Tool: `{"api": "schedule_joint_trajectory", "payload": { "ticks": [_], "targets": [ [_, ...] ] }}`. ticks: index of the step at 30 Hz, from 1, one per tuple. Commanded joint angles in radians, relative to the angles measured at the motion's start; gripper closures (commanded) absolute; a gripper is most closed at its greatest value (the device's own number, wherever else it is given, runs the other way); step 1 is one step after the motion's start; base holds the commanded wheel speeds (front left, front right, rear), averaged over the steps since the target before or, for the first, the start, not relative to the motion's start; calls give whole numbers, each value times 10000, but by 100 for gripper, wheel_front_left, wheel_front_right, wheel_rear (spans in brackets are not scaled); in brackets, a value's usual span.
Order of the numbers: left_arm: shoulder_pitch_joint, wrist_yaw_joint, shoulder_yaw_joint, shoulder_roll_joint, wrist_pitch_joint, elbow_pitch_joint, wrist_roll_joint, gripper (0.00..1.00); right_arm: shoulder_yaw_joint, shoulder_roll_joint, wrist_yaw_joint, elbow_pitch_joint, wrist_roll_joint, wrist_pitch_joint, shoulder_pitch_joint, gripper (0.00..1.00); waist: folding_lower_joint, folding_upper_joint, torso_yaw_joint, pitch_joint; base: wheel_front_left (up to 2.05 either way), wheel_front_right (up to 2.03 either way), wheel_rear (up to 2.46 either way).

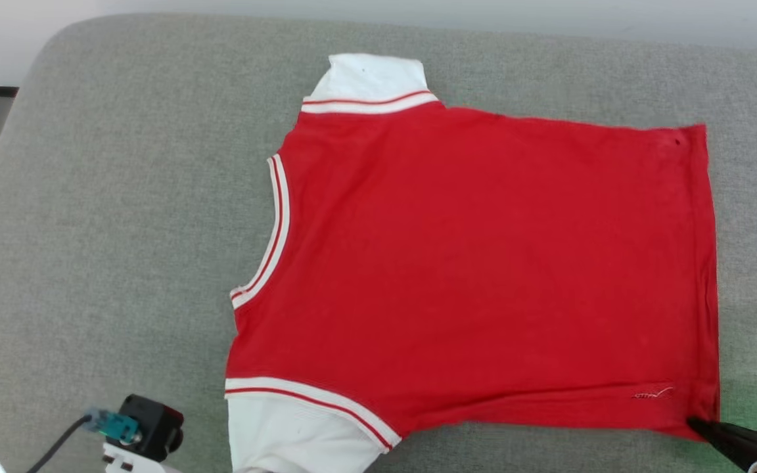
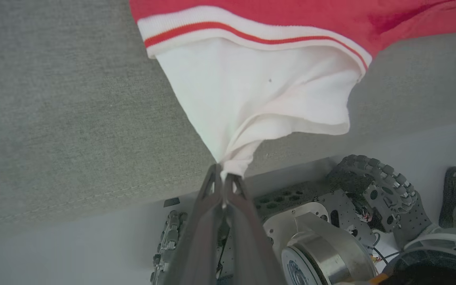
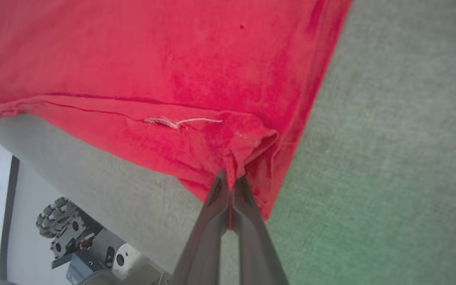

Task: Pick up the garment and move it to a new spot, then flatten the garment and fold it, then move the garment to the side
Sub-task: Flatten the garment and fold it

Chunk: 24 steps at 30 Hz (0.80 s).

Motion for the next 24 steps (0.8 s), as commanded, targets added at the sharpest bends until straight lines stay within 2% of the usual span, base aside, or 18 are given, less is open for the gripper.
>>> {"api": "schedule_joint_trajectory", "payload": {
  "ticks": [1, 7, 10, 12, 14, 17, 20, 24],
  "targets": [
    [66, 68, 77, 86, 3, -105, -52, 100, -209, 82, -16, -155, 47, 96, 142, 100, 0, 0, -18, 19, 0, 0, 0],
    [-470, 332, 801, 771, -226, -622, 262, 100, -1031, 408, -16, -860, -313, 382, 214, 100, 0, 0, -187, 85, 0, 0, 0],
    [-1061, 290, 1195, 1195, -174, -763, 636, 100, -1303, 559, -16, -1109, -606, 249, -219, 100, 0, 0, -319, 150, 0, 0, 0],
    [-1666, 61, 1417, 1348, -109, -770, 900, 100, -1364, 629, -16, -1147, -923, 134, -588, 100, 0, 0, -406, 222, 0, 0, 0],
    [-2380, -302, 1589, 1381, -39, -531, 1184, 100, -1314, 737, -16, -1049, -1113, 33, -1090, 100, 0, 0, -486, 300, 0, 0, 0],
    [-3620, -1089, 1611, 1027, 142, 122, 1592, 100, -1037, 838, -16, -712, -1482, -80, -1936, 100, 0, 0, -612, 439, 0, 0, 0],
    [-5009, -1902, 1357, 376, 422, 1163, 2056, 100, -689, 981, -16, -112, -1788, -239, -2856, 100, 0, 0, -723, 593, 0, 0, 0],
    [-6546, -2894, 732, -780, 756, 2998, 2572, 100, -133, 1212, -16, 872, -2190, -467, -3980, 100, 0, 0, -847, 795, 0, 0, 0]
  ]
}}
